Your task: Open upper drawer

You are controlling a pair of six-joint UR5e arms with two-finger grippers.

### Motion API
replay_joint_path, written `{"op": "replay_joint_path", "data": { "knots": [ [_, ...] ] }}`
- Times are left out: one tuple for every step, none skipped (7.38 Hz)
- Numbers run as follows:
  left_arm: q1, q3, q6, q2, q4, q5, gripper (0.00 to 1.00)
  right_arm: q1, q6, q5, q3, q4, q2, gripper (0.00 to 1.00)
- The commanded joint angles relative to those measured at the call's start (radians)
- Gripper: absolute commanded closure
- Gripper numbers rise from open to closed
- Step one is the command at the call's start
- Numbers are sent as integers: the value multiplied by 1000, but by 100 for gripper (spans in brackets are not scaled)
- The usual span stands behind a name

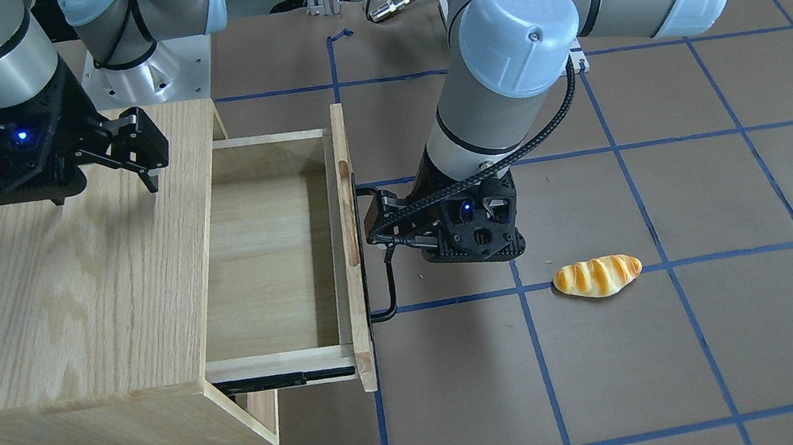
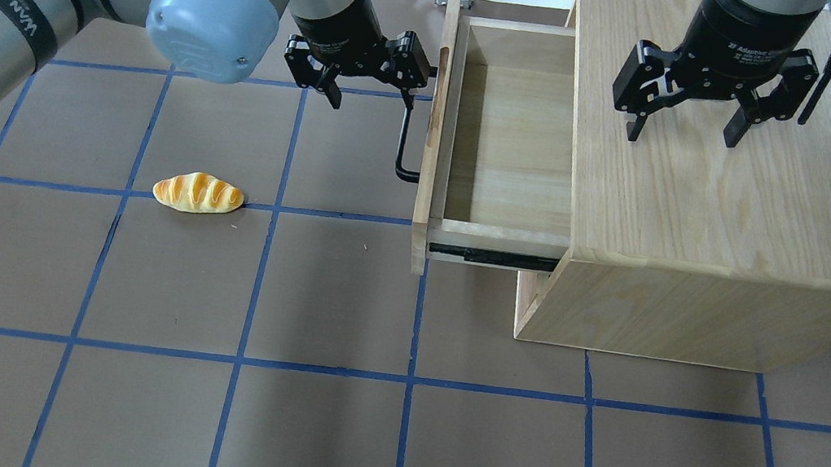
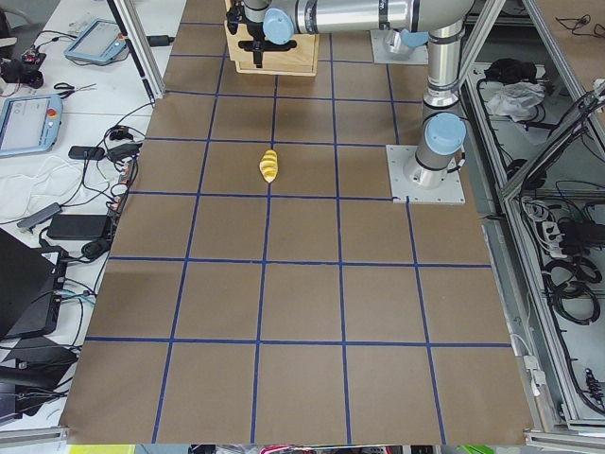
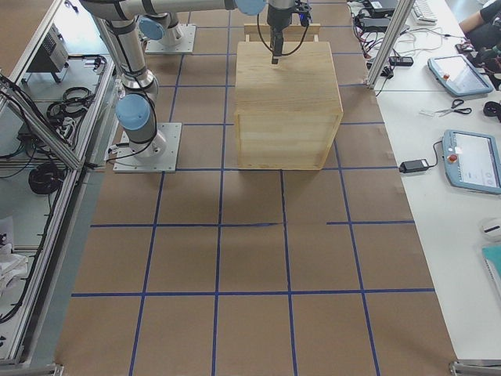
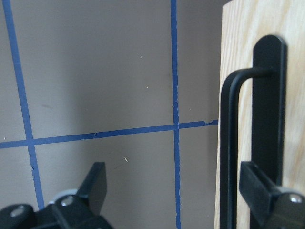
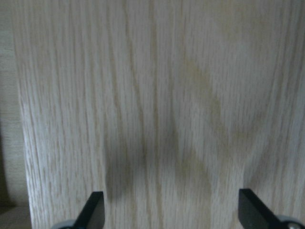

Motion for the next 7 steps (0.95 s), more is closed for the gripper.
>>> {"op": "replay_joint_path", "data": {
  "knots": [
    [36, 30, 80, 36, -87, 36, 0, 0, -1, 0, -1, 0, 0, 0],
    [51, 58, 113, 71, -217, 91, 0, 0, 0, 0, -1, 0, 0, 0],
    [80, 82, 118, 108, -259, 107, 0, 0, -1, 0, -1, 0, 0, 0],
    [132, 80, 128, 139, -276, 119, 0, 0, 0, 0, 1, 0, 0, 0],
    [183, 81, 197, 169, -300, 121, 0, 0, -1, 0, -1, 0, 0, 0],
    [212, 67, 225, 200, -326, 154, 0, -1, -1, 0, 1, 0, 0, 0],
    [217, 51, 226, 232, -359, 184, 0, 0, -1, 0, -1, 0, 0, 0]
  ]
}}
